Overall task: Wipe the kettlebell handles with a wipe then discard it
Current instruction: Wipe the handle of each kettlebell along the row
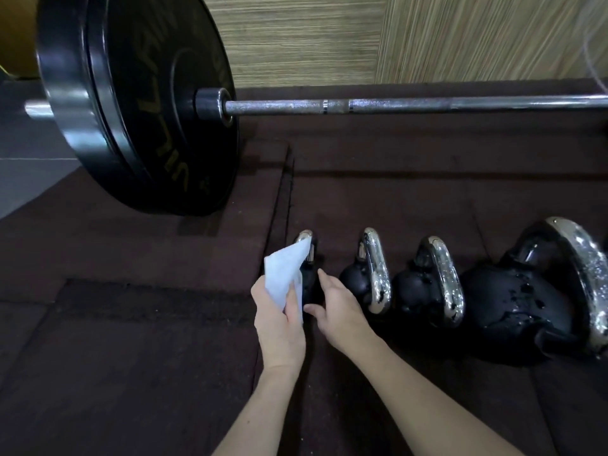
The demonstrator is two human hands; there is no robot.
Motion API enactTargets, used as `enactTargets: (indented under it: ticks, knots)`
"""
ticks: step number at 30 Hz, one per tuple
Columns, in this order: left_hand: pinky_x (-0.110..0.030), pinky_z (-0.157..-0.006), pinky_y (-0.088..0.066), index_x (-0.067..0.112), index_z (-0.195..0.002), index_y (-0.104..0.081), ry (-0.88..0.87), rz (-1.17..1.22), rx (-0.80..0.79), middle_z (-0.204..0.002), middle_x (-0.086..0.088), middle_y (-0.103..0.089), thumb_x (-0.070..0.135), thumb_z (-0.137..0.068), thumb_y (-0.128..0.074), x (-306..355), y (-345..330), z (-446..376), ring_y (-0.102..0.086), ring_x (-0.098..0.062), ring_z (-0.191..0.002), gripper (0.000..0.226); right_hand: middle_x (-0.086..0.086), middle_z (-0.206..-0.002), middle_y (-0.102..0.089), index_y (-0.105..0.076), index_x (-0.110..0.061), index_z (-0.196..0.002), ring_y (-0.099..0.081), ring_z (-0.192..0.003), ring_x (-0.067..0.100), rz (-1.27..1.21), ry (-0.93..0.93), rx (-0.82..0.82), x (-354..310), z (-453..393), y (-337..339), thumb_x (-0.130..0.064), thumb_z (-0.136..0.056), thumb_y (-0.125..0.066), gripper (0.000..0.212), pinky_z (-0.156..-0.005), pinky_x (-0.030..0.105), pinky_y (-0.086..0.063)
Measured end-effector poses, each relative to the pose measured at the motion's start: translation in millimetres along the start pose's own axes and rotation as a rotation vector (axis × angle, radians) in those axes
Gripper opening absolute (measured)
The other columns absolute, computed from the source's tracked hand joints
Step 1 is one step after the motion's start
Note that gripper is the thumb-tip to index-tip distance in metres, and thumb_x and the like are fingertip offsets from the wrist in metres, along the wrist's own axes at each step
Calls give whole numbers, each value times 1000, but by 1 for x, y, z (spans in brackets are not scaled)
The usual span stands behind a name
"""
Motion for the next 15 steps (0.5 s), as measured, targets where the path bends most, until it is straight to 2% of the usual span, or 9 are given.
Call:
enactTargets:
  ticks: [2,4,7,10,12,15]
  knots:
    - [-31,-85,-56,35,-140,-35,48,43,-22,-111,11,-68,38,-104,-58,-19,-7,7,-68,-8,-99,43,2,-164,-32,-23,-9,-162,-35,-149,18,-2,4,-1,1,0,0,-22,-99,-65,77,-116,20,-25]
    - [-31,-90,-57,29,-145,-36,67,41,-50,-115,10,-69,37,-104,-58,-32,-11,11,-70,-9,-104,47,1,-165,-32,-22,-10,-163,-35,-149,16,-5,8,-3,2,1,-1,-18,-100,-63,75,-114,17,-25]
    - [-28,-85,-57,25,-141,-41,46,10,-34,-112,12,-69,38,-104,-56,-28,-9,7,-71,-10,-102,41,1,-165,-31,-22,-10,-163,-34,-150,16,-4,12,2,2,0,0,-19,-99,-63,76,-116,19,-25]
    - [-14,-81,-53,28,-140,-44,-35,-25,-18,-116,14,-68,39,-103,-58,-6,2,-2,-68,-3,-103,41,3,-164,-33,-23,-10,-162,-36,-149,18,4,12,-2,2,-3,-2,-25,-98,-68,80,-118,23,-27]
    - [-14,-77,-49,27,-139,-48,-147,-137,-57,-115,14,-68,35,-103,-58,16,6,-12,-67,-5,-99,38,1,-163,-33,-22,-11,-163,-37,-148,19,10,6,-2,2,-4,-3,-27,-98,-68,81,-118,24,-28]
    - [-28,-66,-42,19,-125,-53,-334,-515,-132,-92,11,-61,34,-104,-56,54,0,-31,-64,-18,-80,26,-2,-164,-31,-19,-13,-163,-36,-148,19,13,-14,-11,4,-5,-4,-28,-100,-65,80,-120,26,-29]
Point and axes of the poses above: each hand's wrist, its own z-axis away from the middle knuckle, its own y-axis out of the back of the hand, x = y × z, the point moved 9 cm from there along -z, towards the middle knuckle
